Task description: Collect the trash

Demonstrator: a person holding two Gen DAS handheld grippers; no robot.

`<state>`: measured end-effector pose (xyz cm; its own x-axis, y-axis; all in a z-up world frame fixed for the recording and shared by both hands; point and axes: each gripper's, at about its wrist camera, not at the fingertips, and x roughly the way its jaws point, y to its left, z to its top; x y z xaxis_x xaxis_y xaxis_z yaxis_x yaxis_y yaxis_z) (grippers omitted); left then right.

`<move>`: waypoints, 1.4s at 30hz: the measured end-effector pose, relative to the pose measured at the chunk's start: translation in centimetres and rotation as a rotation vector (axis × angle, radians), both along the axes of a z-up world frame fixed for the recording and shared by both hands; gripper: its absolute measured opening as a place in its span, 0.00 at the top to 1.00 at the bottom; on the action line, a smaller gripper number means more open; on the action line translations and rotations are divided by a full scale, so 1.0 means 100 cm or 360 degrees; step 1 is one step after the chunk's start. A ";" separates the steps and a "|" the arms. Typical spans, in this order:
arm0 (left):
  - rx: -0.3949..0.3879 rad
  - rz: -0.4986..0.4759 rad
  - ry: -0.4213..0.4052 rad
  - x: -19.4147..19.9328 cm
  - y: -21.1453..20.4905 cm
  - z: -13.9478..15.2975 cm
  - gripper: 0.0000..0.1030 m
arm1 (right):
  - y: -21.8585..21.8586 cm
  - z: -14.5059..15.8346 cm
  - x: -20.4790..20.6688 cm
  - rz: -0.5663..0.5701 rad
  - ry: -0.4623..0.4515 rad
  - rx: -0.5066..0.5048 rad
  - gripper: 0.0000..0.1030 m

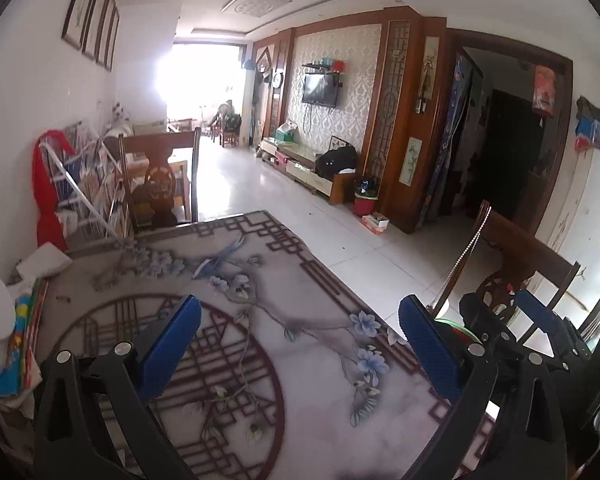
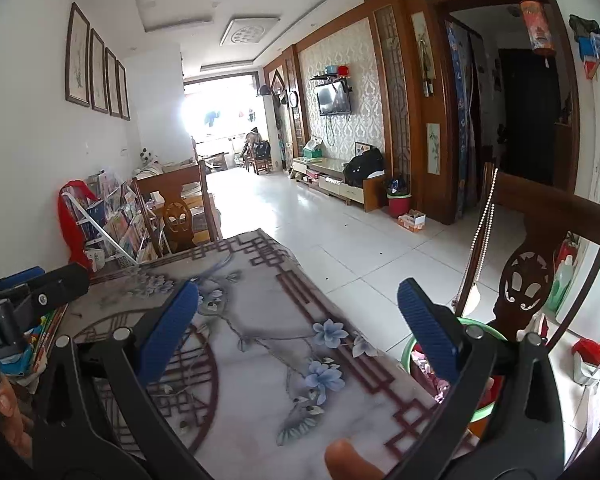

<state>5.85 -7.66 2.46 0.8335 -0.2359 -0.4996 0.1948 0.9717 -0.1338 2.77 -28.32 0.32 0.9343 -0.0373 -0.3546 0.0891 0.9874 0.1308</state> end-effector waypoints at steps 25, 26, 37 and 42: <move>-0.0048 0.0013 0.0025 -0.017 0.036 -0.002 0.08 | 0.035 0.003 -0.012 -0.0002 0.0041 -0.0059 0.05; -0.0047 0.0016 0.0026 -0.017 0.036 -0.002 0.08 | 0.035 0.003 -0.011 0.0000 0.0045 -0.0059 0.05; -0.0048 0.0028 0.0047 -0.014 0.037 -0.004 0.08 | 0.038 -0.001 -0.008 0.0022 0.0073 -0.0063 0.05; -0.0050 0.0030 0.0050 -0.014 0.037 -0.004 0.08 | 0.038 -0.003 -0.006 0.0028 0.0085 -0.0065 0.05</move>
